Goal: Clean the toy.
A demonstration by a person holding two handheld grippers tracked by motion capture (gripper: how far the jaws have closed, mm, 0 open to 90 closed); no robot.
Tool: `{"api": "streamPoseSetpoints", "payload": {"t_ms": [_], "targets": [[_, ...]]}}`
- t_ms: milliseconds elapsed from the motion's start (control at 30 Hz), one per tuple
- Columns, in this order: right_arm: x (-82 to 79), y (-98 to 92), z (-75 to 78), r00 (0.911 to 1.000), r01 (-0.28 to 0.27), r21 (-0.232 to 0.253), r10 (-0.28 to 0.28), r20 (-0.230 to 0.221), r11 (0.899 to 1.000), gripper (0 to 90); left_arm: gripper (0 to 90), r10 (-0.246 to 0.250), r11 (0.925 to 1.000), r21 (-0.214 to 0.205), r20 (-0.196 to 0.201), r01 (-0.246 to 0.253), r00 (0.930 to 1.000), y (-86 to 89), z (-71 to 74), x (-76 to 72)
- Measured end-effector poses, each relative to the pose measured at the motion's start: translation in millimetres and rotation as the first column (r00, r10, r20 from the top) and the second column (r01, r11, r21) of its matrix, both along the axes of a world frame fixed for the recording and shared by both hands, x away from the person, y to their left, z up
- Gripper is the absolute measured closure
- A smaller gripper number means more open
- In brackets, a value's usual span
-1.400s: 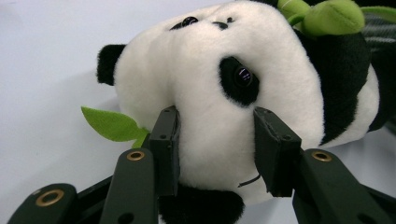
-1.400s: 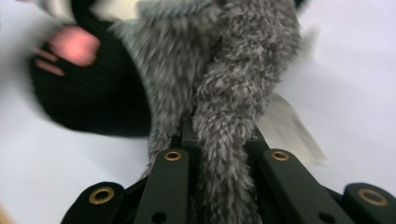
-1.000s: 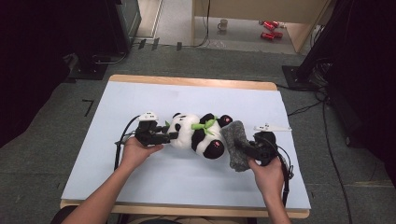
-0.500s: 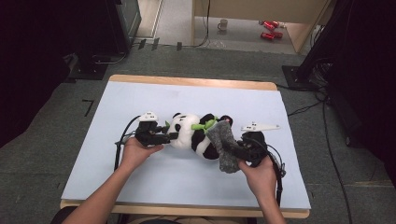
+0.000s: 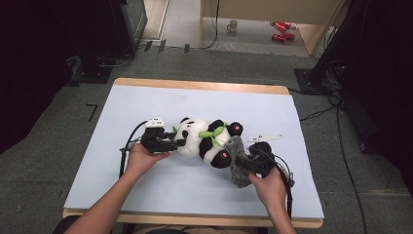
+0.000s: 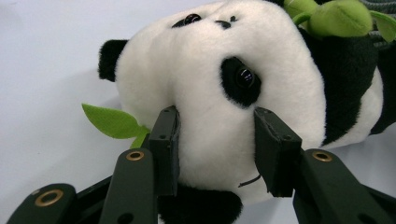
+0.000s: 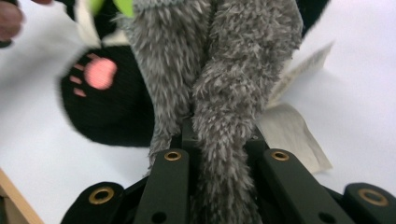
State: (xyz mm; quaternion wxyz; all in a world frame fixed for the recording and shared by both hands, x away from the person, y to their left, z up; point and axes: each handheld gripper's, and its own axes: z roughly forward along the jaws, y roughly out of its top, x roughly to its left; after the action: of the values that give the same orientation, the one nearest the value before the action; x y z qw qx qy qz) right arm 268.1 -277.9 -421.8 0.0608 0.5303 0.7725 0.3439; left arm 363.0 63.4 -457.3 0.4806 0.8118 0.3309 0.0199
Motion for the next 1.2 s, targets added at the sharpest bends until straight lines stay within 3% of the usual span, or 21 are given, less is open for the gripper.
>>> {"api": "streamPoseSetpoints", "payload": {"t_ms": [133, 233, 300, 433, 567, 667, 700, 833, 900, 933, 1067, 1133, 1200], "targets": [[5.2, -9.0, -4.1, 0.9995, 0.018, -0.013, -0.018, -0.028, 1.000, 78.5, 55.8, 0.004, 1.0000, -0.007, -0.006, -0.004, 1.0000, 0.2, 0.2, 0.6], [8.6, -21.4, 0.1, 0.9991, 0.039, -0.011, -0.039, -0.015, 0.999, 78.6, 55.8, 0.005, 0.9999, -0.013, -0.009, -0.005, 0.9999, 0.5, -0.4, 1.2], [9.4, -28.1, 6.4, 0.9988, 0.048, 0.034, -0.048, 0.009, 0.998, 78.6, 55.9, 0.005, 0.9999, -0.015, -0.011, -0.006, 0.9999, 0.6, -0.5, 1.4], [11.1, -28.8, 20.6, 0.9969, 0.038, 0.071, -0.042, 0.067, 0.997, 78.6, 56.4, 0.018, 0.9998, -0.010, -0.004, -0.018, 0.9998, -1.8, 1.4, -1.8], [22.5, -23.1, 34.8, 0.9930, 0.009, 0.064, -0.016, 0.117, 0.998, 78.4, 58.0, 0.029, 0.9996, -0.003, 0.023, -0.029, 0.9993, -7.3, 2.2, -8.4], [29.4, -19.3, 38.2, 0.9915, -0.005, 0.058, -0.002, 0.130, 0.998, 78.4, 58.4, 0.029, 0.9996, 0.000, 0.029, -0.029, 0.9991, -7.3, 1.5, -10.8], [39.0, -12.4, 39.8, 0.9892, -0.038, 0.064, 0.029, 0.144, 0.997, 78.4, 58.4, 0.028, 0.9996, -0.001, 0.033, -0.028, 0.9991, -6.7, 0.8, -12.2], [52.0, 9.5, 36.3, 0.9868, -0.113, 0.081, 0.102, 0.126, 0.990, 78.3, 58.6, 0.037, 0.9990, -0.026, 0.017, -0.036, 0.9992, -5.5, -1.5, -14.5], [57.0, 19.7, 30.3, 0.9869, -0.123, 0.048, 0.117, 0.112, 0.991, 78.0, 58.7, 0.036, 0.9992, -0.019, 0.025, -0.035, 0.9990, -5.3, -1.9, -16.0], [59.3, 23.0, 26.4, 0.9869, -0.117, 0.006, 0.116, 0.113, 0.993, 77.9, 58.7, 0.036, 0.9992, -0.019, 0.025, -0.035, 0.9990, -5.3, -1.9, -16.0], [63.7, 18.7, 16.0, 0.9828, -0.085, -0.070, 0.095, 0.158, 0.994, 78.4, 58.7, 0.034, 0.9992, -0.021, 0.028, -0.033, 0.9990, -6.0, -1.8, -15.5], [63.3, 12.4, 12.4, 0.9847, -0.060, -0.068, 0.071, 0.160, 0.996, 78.8, 58.7, 0.025, 0.9995, -0.022, 0.024, -0.025, 0.9994, -5.4, -1.6, -14.1], [63.0, 3.5, 8.1, 0.9890, -0.047, -0.015, 0.048, 0.140, 0.999, 79.0, 58.5, 0.017, 0.9997, -0.016, 0.026, -0.017, 0.9995, -5.4, -0.9, -13.0]]}}
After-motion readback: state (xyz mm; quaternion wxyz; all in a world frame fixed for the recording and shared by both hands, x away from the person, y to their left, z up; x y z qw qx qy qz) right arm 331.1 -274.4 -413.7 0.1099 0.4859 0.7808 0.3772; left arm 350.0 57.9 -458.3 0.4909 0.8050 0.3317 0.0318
